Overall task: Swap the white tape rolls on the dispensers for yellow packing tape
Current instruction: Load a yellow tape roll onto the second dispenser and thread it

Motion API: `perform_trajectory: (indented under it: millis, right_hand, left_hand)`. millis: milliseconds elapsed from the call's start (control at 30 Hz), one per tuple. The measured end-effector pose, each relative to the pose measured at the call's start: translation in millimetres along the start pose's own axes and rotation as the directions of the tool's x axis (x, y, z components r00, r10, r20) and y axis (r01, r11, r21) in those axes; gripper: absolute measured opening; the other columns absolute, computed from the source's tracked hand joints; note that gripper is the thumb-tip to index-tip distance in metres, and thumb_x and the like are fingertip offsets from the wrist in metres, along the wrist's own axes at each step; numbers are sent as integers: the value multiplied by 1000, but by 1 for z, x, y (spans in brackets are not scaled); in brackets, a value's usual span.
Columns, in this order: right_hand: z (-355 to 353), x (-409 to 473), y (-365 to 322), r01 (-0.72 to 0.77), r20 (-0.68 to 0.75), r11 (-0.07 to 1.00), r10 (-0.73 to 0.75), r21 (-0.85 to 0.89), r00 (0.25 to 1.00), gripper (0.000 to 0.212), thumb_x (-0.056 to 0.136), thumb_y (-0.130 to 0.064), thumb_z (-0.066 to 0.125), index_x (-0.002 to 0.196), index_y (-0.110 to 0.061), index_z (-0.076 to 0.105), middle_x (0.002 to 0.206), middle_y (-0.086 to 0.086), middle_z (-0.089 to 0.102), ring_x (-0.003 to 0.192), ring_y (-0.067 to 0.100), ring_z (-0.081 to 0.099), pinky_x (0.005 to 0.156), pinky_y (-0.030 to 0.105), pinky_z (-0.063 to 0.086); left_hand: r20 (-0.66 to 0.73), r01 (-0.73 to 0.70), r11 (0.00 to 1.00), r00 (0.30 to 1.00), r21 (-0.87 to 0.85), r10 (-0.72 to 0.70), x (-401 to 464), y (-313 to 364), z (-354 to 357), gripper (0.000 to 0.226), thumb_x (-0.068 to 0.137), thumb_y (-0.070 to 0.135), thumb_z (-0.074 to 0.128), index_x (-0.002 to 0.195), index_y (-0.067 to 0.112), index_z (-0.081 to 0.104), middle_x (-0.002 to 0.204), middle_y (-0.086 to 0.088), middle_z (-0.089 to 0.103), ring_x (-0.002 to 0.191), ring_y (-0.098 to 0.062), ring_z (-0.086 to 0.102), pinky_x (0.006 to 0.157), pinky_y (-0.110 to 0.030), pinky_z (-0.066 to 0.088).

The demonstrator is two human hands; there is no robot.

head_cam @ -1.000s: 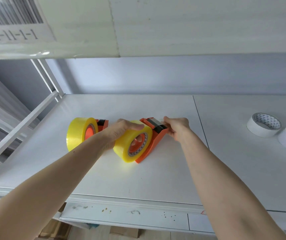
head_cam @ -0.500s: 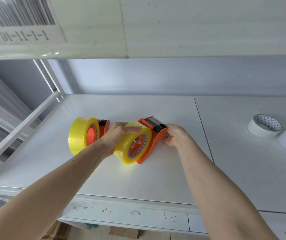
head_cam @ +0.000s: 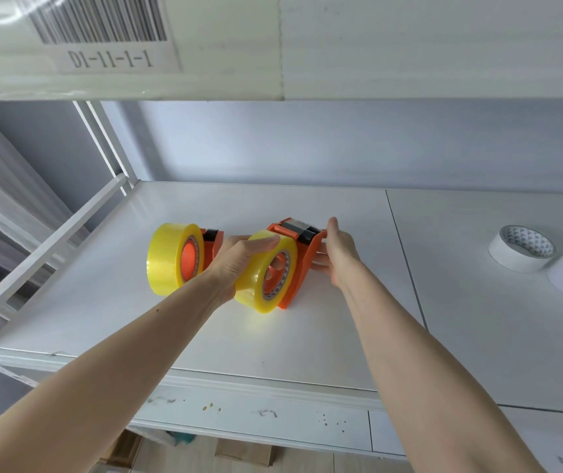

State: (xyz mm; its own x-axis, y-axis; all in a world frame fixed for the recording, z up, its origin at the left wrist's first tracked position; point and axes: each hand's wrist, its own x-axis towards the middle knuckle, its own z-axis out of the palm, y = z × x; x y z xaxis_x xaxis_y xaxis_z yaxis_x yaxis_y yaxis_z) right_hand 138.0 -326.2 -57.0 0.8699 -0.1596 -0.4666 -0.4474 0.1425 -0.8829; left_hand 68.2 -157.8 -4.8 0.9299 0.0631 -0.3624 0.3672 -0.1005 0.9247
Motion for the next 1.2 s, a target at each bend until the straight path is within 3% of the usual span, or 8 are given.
perform_trajectory:
  millis: [133, 267, 400, 533, 667, 833, 1033, 1200]
  right_hand:
    - [4, -5, 4, 48, 48, 992, -42, -114, 998, 74, 89, -73, 34, 121, -13, 63, 114, 12, 69, 105, 29, 68, 92, 44, 58]
    - [4, -8, 9, 94, 99, 991, -84, -98, 992, 58, 93, -59, 47, 117, -9, 65, 113, 12, 70, 105, 28, 67, 97, 45, 55]
    - [1, -9, 7, 149, 82, 980, -139, -135, 987, 57, 96, -53, 47, 106, -2, 68, 101, 15, 72, 93, 30, 69, 95, 48, 56]
    - [-1, -5, 3, 166, 35, 961, -162, -219, 986, 58, 96, -58, 42, 99, -6, 67, 100, 13, 71, 93, 32, 68, 92, 45, 56]
    - [-6, -6, 8, 161, 24, 938, -162, -305, 987, 68, 94, -66, 38, 100, -6, 69, 102, 15, 73, 92, 31, 67, 84, 42, 55]
    - [-23, -3, -11, -93, 168, 986, 69, 139, 983, 84, 90, -78, 28, 114, -8, 68, 104, 14, 75, 91, 30, 71, 74, 37, 56]
    - [-46, -7, -31, -334, 287, 936, 292, 110, 912, 24, 85, -36, 69, 96, -15, 66, 91, 10, 71, 91, 28, 66, 93, 40, 51]
    - [-51, -4, -39, -274, 201, 917, 222, 288, 954, 10, 91, -15, 70, 84, -10, 65, 64, 6, 74, 66, 19, 72, 62, 31, 59]
  left_hand:
    - [-39, 15, 999, 999, -43, -17, 0, 3, 10, 40, 79, 38, 80, 105, 12, 65, 90, -9, 73, 82, -28, 70, 77, -41, 57]
    - [-25, 32, 991, 999, -131, -36, 0, 5, 16, 65, 69, 45, 85, 118, 7, 66, 95, -13, 76, 81, -30, 72, 82, -45, 59]
    - [4, 39, 979, 999, -199, -39, -2, 9, 25, 38, 80, 38, 80, 101, 9, 69, 73, -8, 75, 67, -25, 69, 68, -34, 58]
    - [79, 34, 988, 997, -152, -22, -4, 8, 31, 34, 77, 22, 81, 104, 6, 67, 88, -12, 73, 73, -26, 70, 68, -35, 58]
    - [177, -8, 990, 984, -139, 33, -6, 6, 27, 18, 78, 8, 80, 93, 8, 69, 83, -10, 75, 71, -24, 73, 65, -34, 60]
    - [288, -134, 986, 945, -99, 158, -2, 3, 11, 46, 66, 11, 80, 111, 7, 70, 102, -16, 76, 92, -32, 73, 81, -45, 61]
    - [417, -261, 965, 880, 22, 229, -4, -1, 1, 57, 65, 5, 78, 121, 7, 66, 107, -13, 75, 98, -30, 72, 82, -41, 60]
    - [458, -317, 944, 856, 97, 240, -6, -4, -5, 63, 59, 12, 86, 120, 11, 67, 107, -11, 76, 99, -28, 73, 88, -43, 60]
